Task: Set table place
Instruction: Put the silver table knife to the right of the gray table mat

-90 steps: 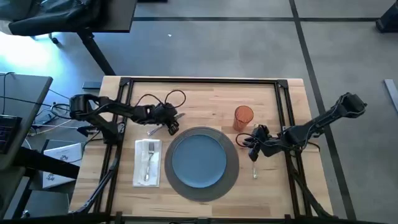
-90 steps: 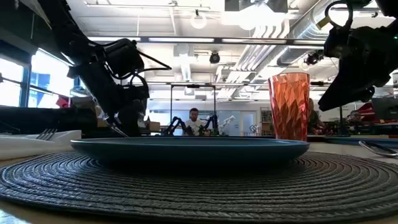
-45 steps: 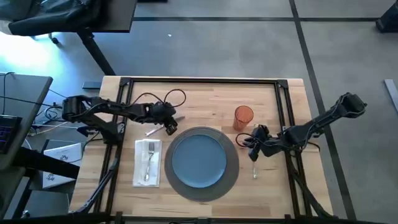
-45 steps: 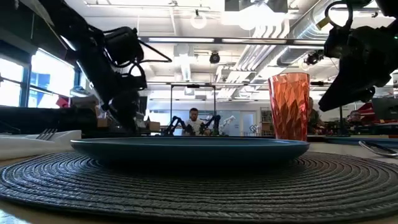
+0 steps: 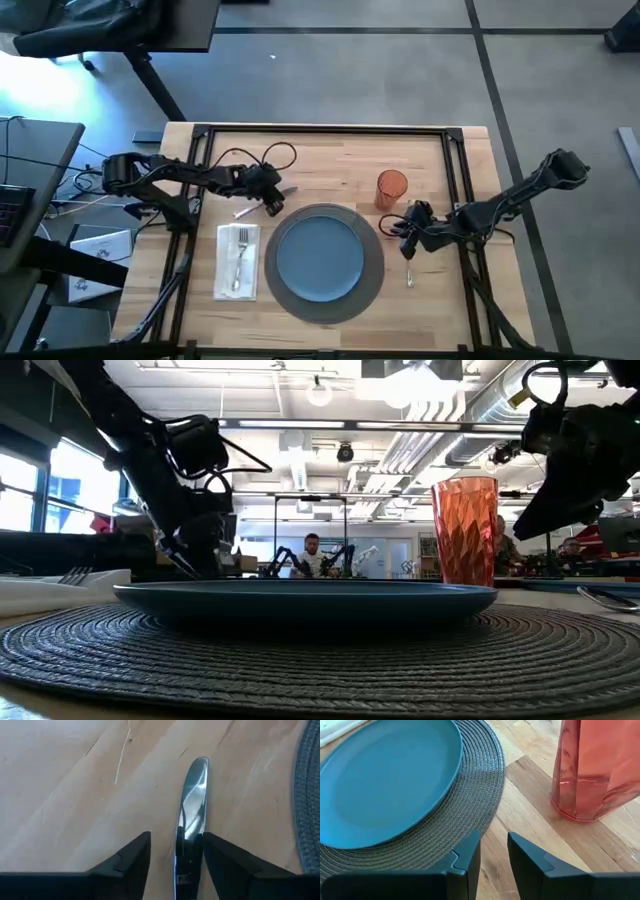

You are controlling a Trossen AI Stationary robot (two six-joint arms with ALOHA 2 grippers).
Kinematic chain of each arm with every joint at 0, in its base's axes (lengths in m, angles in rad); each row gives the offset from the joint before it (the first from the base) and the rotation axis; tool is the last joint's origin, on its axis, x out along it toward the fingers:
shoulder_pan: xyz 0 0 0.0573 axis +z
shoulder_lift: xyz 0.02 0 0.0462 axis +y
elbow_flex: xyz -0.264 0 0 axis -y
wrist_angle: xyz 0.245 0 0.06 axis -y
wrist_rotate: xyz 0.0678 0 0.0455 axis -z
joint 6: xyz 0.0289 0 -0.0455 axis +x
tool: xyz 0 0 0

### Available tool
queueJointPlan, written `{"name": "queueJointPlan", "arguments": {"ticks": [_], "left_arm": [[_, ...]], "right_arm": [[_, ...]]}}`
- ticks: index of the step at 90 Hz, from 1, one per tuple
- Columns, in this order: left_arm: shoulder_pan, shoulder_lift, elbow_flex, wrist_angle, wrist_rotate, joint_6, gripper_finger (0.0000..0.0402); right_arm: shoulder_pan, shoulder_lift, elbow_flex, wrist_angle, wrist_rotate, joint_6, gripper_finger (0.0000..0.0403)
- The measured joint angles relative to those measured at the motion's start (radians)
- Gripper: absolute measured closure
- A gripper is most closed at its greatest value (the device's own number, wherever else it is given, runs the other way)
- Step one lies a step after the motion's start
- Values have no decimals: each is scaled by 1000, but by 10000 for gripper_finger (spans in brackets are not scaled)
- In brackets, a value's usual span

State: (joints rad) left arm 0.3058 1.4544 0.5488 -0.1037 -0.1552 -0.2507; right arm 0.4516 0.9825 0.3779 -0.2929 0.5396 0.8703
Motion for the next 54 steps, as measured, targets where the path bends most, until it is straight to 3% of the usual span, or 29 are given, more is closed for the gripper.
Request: {"name": "queueJointPlan", "arguments": {"ticks": [54], "left_arm": [[-8, 56, 3, 10, -14, 17, 231]], "right_arm": [[0, 0, 0, -2, 0, 0, 320]]}}
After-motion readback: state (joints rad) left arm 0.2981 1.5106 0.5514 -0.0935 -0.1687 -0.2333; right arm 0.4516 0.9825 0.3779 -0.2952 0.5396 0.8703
